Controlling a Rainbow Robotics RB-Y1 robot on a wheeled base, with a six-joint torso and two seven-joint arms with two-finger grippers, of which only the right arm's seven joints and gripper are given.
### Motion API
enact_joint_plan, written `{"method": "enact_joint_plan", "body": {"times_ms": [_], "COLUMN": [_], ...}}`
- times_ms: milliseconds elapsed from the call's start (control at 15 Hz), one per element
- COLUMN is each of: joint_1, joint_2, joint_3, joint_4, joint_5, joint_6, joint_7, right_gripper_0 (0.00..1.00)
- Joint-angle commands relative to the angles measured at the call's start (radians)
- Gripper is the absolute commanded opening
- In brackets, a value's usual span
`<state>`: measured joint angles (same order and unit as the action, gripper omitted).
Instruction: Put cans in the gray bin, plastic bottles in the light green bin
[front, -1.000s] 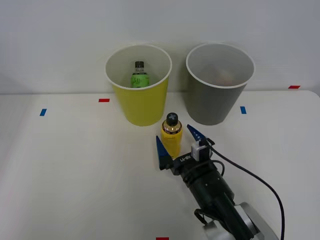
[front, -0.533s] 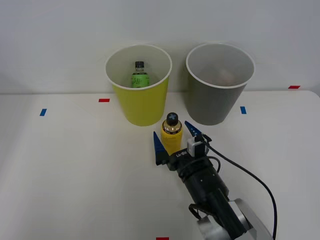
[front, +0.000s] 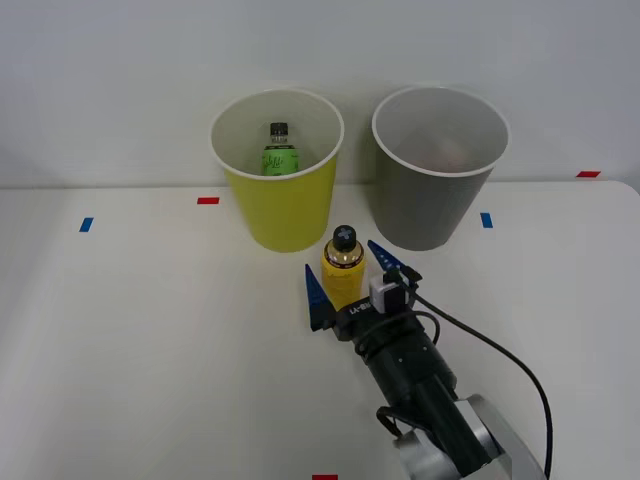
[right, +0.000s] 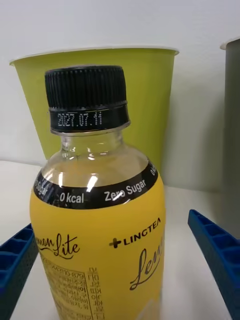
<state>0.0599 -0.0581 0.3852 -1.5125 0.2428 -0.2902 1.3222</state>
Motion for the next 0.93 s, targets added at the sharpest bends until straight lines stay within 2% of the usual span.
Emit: {"method": "enact_joint_plan", "body": {"times_ms": [67, 133, 200, 800, 933], "joint_1": [-0.012, -0.012, -0.012, -0.009, 0.011], "joint_2": [0.0, 0.0, 0.0, -0.005, -0.048], "joint_3": [0.003, 0.003, 0.003, -0.005, -0.005], "joint_4": [0.0, 0.0, 0.0, 0.0, 0.0], "joint_5": [0.013, 0.013, 0.012, -0.014, -0.045], "joint_6": [0.008, 0.013, 0.013, -0.01, -0.07], "joint_7": [0.005, 0.002, 0.0, -0.006, -0.008], "right_gripper_0": [0.36, 0.03, 0.0, 0.0, 0.0]}}
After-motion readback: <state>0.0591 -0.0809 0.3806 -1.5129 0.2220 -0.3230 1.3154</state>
